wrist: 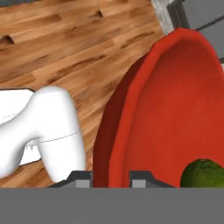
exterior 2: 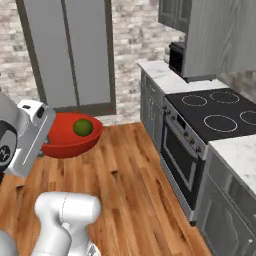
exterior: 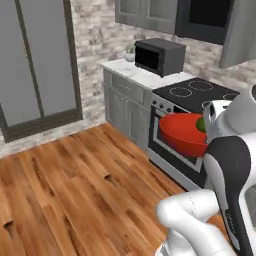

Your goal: Pick the lime from the cabinet and place it in the bowl. Then pick the bowl and place it in the sink. Then turn on the sink facuet.

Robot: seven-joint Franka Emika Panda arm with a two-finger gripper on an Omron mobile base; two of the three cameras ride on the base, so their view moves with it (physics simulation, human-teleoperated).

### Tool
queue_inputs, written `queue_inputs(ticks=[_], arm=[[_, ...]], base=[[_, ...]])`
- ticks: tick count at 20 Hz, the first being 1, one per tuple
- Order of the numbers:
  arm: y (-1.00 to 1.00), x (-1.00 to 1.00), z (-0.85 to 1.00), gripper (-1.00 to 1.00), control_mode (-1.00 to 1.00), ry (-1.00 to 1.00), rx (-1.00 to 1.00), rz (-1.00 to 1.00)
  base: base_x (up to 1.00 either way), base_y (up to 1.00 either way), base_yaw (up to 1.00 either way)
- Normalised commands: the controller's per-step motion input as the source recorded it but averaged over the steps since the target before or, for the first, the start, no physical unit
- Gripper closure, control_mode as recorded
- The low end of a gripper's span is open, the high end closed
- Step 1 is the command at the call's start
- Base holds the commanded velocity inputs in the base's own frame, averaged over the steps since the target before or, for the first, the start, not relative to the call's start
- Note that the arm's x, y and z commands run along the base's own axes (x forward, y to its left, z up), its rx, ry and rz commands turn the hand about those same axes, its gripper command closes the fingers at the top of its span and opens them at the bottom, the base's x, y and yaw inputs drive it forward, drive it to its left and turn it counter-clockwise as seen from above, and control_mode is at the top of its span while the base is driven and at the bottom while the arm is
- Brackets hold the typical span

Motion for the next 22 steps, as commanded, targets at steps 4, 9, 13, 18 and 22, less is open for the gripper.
queue_inputs(ticks=[4,9,13,18,22], arm=[[0.00,0.00,0.00,1.00,1.00,0.00,0.00,0.00],[0.00,0.00,0.00,1.00,1.00,0.00,0.00,0.00],[0.00,0.00,0.00,1.00,1.00,0.00,0.00,0.00],[0.00,0.00,0.00,1.00,1.00,0.00,0.00,0.00],[0.00,0.00,0.00,1.00,1.00,0.00,0.00,0.00]], base=[[-0.02,0.06,0.89],[0.00,0.01,0.87],[0.00,0.00,0.84],[0.10,0.00,0.82],[0.46,-0.07,0.78]])
